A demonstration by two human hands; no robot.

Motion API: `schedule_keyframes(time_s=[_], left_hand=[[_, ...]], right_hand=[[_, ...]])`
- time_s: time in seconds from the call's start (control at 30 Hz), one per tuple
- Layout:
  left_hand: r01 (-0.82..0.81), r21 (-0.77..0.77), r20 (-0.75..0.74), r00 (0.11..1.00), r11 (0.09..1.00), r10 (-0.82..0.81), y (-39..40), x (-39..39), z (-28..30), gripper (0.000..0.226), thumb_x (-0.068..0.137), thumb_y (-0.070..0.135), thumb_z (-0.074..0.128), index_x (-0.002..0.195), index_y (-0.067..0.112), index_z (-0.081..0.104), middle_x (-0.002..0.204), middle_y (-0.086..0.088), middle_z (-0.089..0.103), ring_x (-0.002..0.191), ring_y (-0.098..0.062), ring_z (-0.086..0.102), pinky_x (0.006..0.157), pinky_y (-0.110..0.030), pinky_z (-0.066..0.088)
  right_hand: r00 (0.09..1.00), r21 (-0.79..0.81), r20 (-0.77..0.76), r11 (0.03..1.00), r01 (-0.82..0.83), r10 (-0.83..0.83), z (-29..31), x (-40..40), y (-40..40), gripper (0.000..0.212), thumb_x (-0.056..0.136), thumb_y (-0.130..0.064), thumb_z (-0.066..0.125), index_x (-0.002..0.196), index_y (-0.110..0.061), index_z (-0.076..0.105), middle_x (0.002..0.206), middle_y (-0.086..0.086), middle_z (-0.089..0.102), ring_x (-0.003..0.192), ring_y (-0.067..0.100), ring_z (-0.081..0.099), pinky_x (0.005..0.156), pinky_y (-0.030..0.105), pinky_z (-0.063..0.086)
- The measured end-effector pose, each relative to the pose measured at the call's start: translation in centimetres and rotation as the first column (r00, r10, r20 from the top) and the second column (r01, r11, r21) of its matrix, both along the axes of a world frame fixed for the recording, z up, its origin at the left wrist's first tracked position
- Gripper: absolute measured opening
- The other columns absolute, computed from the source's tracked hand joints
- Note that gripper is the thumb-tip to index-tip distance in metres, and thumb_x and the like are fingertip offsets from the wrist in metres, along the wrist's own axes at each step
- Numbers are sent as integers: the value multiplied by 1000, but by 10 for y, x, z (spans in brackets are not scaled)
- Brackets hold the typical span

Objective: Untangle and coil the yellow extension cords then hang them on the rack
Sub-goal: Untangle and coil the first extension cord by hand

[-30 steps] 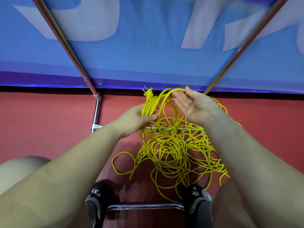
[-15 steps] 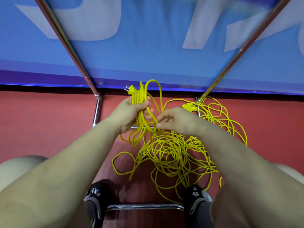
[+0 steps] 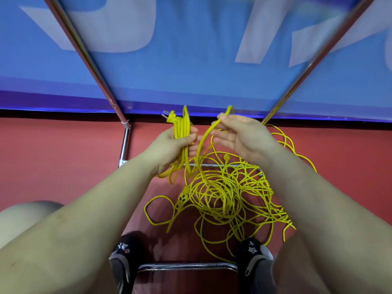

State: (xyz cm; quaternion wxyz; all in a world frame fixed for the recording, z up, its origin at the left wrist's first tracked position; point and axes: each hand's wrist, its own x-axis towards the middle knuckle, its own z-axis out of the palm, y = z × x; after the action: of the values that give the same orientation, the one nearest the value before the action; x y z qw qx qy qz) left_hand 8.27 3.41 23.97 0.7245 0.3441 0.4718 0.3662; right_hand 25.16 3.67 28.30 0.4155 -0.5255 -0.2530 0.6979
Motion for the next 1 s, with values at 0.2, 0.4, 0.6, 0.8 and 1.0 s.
schedule_keyframes(time_s=[0.2, 0.4, 0.6, 0.8, 1.0], left_hand=[[177, 22, -118, 978, 984, -173, -3, 1, -4, 16, 91, 4, 55, 97, 18, 59, 84, 5, 73, 86, -16, 63, 74, -27, 52], [168, 60, -194, 969, 984, -153, -4, 3, 1, 23, 88, -2, 58, 92, 20, 62, 80, 3, 66, 65, -3, 63, 56, -17, 51], [32, -6, -59, 998, 999, -32, 0, 1, 5, 19, 90, -2, 53, 94, 15, 60, 76, 1, 63, 59, -3, 65, 47, -19, 51], [-53, -20, 24, 998, 998, 53, 7, -5, 5, 18, 93, 2, 49, 96, 16, 59, 72, 7, 68, 64, -3, 65, 59, -24, 56], [-138, -69, 87, 986, 988, 144, 12, -8, 4, 13, 97, 12, 46, 100, 18, 57, 85, 4, 74, 78, -9, 71, 60, -22, 56]], right_hand=[[934, -145, -209, 954, 262, -289, 0, 8, 6, 15, 94, -15, 51, 81, -9, 57, 62, 3, 70, 60, 12, 70, 58, 22, 57], [931, -81, -287, 975, 209, -223, -1, 9, 8, 12, 95, -13, 48, 89, -7, 57, 75, 6, 72, 70, 16, 71, 65, 28, 59], [642, 22, 688, 874, -485, 339, -18, 4, -3, 20, 88, -14, 61, 108, -13, 62, 99, 13, 69, 83, 16, 61, 77, 29, 52], [362, -142, 765, 688, -711, 533, -28, -5, -16, 20, 86, -14, 65, 103, -4, 63, 84, 3, 59, 76, 13, 55, 53, 7, 38], [498, -55, 710, 743, -667, 499, -21, -6, -14, 12, 89, -14, 61, 82, -20, 52, 79, 11, 63, 60, 15, 57, 49, 17, 43]])
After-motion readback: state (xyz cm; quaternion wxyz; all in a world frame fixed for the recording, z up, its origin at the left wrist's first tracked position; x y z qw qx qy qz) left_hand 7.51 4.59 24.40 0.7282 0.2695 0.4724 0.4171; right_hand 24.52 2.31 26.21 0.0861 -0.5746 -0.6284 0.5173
